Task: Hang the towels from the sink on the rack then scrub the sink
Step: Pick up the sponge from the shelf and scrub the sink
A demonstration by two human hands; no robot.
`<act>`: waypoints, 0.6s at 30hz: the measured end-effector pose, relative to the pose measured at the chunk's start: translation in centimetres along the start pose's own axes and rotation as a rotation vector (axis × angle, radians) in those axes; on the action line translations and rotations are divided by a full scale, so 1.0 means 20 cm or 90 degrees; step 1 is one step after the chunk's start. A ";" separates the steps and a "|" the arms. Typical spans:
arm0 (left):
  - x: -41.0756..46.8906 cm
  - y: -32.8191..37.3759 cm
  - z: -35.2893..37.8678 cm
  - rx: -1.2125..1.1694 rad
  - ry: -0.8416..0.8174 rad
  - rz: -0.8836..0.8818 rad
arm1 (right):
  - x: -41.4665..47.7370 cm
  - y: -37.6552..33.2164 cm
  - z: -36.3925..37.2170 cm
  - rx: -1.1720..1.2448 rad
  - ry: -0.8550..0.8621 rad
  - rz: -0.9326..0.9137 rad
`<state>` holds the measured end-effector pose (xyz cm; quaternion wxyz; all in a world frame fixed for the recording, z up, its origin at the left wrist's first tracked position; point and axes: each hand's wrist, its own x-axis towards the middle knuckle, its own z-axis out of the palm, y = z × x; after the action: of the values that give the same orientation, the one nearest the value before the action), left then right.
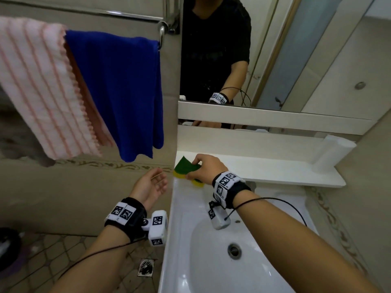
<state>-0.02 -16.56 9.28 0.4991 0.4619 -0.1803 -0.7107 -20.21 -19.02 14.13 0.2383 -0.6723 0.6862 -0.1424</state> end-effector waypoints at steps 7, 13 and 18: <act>-0.03 -0.08 0.31 0.020 -0.101 0.014 | -0.20 0.47 -0.26 0.035 0.046 0.089; -0.03 -0.27 0.80 0.120 -0.186 0.030 | -0.44 0.95 -0.52 0.191 0.110 0.188; -0.01 -0.49 1.30 0.226 -0.257 0.059 | -0.66 1.32 -0.71 0.405 0.235 0.310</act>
<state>-27.13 -17.44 15.56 0.3964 0.3823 -0.4186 -0.7222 -50.39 -6.25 14.34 0.3332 -0.3473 0.7780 -0.4039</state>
